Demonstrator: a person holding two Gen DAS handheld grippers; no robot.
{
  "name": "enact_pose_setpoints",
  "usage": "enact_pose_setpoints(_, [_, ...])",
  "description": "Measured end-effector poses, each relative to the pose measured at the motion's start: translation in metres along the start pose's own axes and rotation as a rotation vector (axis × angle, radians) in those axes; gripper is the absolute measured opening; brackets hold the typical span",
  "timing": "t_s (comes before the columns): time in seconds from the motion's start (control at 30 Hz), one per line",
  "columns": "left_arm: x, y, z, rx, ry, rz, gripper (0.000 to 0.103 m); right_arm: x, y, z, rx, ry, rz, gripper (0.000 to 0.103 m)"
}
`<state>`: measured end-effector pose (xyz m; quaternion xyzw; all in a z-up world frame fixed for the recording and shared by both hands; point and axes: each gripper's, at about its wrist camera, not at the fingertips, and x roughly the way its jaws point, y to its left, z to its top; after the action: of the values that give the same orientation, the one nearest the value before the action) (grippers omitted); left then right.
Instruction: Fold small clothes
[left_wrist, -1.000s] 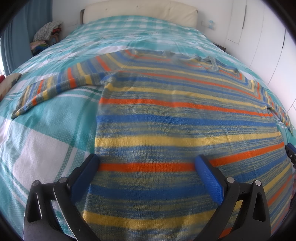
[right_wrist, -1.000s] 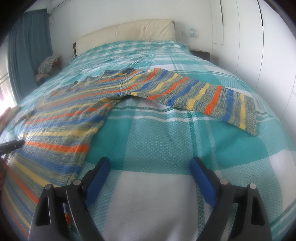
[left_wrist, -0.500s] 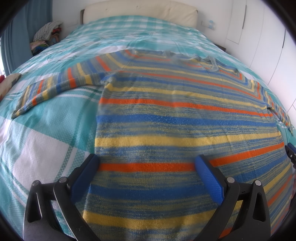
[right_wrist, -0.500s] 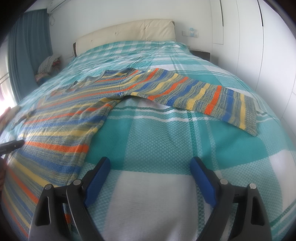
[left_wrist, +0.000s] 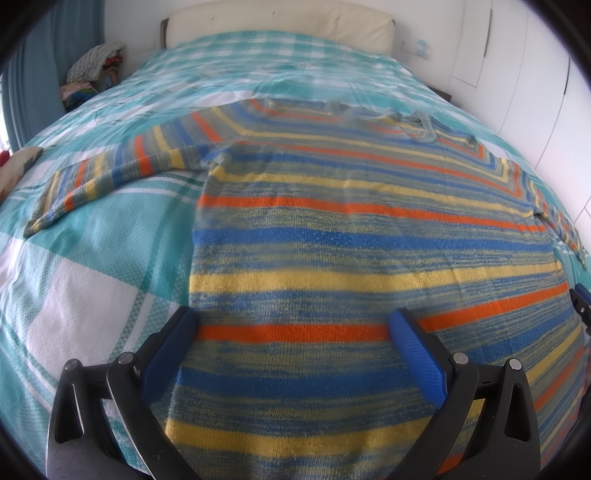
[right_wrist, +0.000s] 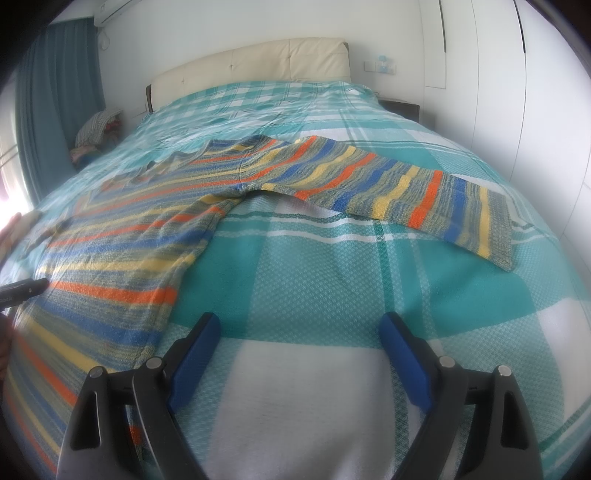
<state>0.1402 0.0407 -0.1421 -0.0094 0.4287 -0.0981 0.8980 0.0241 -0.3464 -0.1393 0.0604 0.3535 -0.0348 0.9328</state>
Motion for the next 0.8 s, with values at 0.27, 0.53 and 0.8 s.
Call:
enact_pose_setpoints(0.27, [-0.022, 0.020, 0.006, -0.087, -0.033, -0.107, 0.102, -0.034, -0.041, 0.022, 0.142, -0.005, 0.100, 0.087])
enact_pose_setpoints(0.53, [-0.059, 0.051, 0.009, -0.221, -0.207, -0.156, 0.102, -0.056, -0.215, 0.057, 0.593, -0.042, 0.082, 0.086])
enact_pose_setpoints(0.8, [-0.050, 0.053, 0.005, -0.238, -0.181, -0.108, 0.102, 0.029, -0.237, 0.075, 0.715, 0.221, 0.261, 0.064])
